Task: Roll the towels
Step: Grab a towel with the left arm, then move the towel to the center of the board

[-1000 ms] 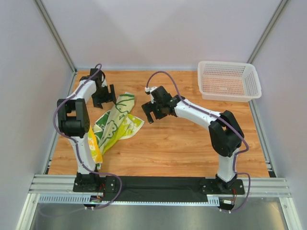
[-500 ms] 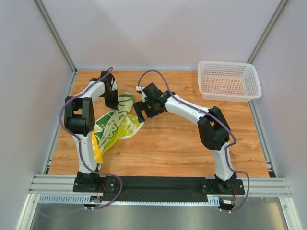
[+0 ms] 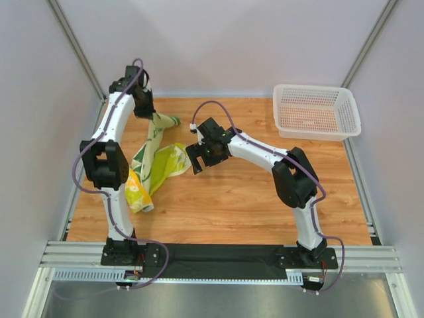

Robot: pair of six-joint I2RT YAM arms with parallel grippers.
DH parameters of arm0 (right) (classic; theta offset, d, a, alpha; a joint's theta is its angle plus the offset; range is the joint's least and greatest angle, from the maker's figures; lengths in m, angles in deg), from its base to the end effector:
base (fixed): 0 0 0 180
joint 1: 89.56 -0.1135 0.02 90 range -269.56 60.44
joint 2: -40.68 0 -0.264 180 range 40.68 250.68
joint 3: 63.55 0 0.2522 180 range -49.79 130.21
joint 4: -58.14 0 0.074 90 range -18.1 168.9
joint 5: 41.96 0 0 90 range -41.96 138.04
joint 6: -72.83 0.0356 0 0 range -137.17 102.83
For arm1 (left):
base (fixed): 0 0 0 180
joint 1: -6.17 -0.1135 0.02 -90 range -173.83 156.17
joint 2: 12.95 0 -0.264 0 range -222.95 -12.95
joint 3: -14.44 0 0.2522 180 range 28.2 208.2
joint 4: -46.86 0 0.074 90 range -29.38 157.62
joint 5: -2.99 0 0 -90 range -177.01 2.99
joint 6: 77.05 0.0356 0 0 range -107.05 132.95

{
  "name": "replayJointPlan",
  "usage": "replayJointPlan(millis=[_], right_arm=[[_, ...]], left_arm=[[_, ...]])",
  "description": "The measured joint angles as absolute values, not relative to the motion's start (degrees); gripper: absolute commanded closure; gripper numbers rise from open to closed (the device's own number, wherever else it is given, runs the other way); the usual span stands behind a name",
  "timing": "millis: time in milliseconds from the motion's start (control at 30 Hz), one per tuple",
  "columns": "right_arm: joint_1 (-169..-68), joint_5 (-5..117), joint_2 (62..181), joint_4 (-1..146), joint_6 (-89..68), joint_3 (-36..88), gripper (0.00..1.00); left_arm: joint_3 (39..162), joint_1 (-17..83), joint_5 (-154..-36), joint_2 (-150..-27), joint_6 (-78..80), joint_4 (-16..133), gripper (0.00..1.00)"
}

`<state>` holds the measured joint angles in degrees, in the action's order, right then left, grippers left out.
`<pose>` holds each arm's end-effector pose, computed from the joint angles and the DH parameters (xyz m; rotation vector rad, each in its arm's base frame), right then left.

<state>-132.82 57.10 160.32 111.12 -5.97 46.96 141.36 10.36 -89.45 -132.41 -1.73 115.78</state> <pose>0.3243 0.3129 0.2065 -0.8073 2.6149 0.5036 0.4509 -0.0346 0.2799 -0.2281 2.6424 -0.1663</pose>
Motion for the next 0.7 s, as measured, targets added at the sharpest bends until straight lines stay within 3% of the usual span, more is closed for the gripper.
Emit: replayJointPlan(millis=[167,333,367,400,700], right_arm=[[-132.8,57.3,159.7,111.9,-5.4,45.5,0.0],[-132.8,57.8,157.5,112.0,-4.9,43.2,0.0],[-132.8,57.9,156.9,112.0,-4.8,42.8,0.0],[-132.8,57.9,156.3,112.1,-4.7,42.4,0.0],[-132.6,57.3,151.6,112.3,-5.0,39.7,0.0]], left_arm=[[154.3,8.5,-86.0,-128.7,-1.7,115.8,1.0],[154.4,6.7,-82.8,-121.0,-1.6,109.3,1.0],[154.4,6.5,-81.8,-120.0,-1.6,108.2,0.96],[154.1,6.4,-80.7,-119.3,-1.6,107.0,0.93],[139.6,1.1,-76.4,-112.5,-4.2,98.9,1.0]])
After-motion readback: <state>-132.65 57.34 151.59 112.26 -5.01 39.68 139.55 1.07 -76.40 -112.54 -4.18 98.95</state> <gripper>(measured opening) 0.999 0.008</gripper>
